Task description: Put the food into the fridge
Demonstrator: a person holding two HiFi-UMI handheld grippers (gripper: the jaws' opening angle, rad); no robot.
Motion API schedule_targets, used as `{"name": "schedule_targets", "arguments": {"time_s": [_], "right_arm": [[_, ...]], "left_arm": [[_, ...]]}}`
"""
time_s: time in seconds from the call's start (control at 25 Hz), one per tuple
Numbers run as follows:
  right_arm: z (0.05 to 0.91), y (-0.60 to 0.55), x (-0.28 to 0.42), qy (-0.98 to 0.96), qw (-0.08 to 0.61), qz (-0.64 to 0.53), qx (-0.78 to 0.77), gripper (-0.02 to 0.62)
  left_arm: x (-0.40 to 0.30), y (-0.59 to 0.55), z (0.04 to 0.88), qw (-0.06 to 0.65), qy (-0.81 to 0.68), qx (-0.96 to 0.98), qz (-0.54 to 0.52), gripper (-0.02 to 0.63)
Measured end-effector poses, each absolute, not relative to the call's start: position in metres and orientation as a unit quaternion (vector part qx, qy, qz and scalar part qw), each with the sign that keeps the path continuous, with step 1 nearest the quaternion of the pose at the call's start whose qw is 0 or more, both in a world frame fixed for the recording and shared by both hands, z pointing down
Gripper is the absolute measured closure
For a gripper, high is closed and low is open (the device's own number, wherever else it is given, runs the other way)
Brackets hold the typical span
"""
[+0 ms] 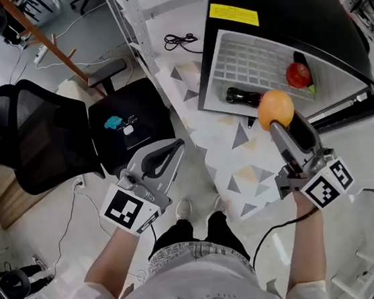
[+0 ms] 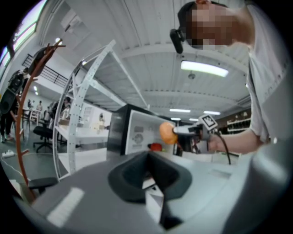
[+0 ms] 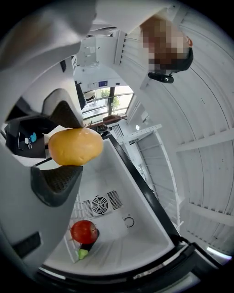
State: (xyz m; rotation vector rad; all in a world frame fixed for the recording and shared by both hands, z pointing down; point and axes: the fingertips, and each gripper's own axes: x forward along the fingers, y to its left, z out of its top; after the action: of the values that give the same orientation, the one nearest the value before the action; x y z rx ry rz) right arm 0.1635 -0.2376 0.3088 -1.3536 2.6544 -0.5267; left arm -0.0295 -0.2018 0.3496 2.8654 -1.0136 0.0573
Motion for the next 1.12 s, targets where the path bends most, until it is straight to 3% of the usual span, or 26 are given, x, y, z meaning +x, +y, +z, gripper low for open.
{"name": "schedule_targets", "arguments": {"time_s": [0.84,1.12], "right_arm": [[0.349,-0.364,0.178,0.898,-0.131,-0.006,-0.42,0.337],[0.361,-0.4,0.175,0.89,-0.166,0.021,-0.423,0.337]], "left_arm": [[0.006,-0.232,0.379,0.064,-0.406,0.911,0.021,0.598],[0.008,-0.235,0.394,0.073,-0.406,0.911,0.019,0.598]]}}
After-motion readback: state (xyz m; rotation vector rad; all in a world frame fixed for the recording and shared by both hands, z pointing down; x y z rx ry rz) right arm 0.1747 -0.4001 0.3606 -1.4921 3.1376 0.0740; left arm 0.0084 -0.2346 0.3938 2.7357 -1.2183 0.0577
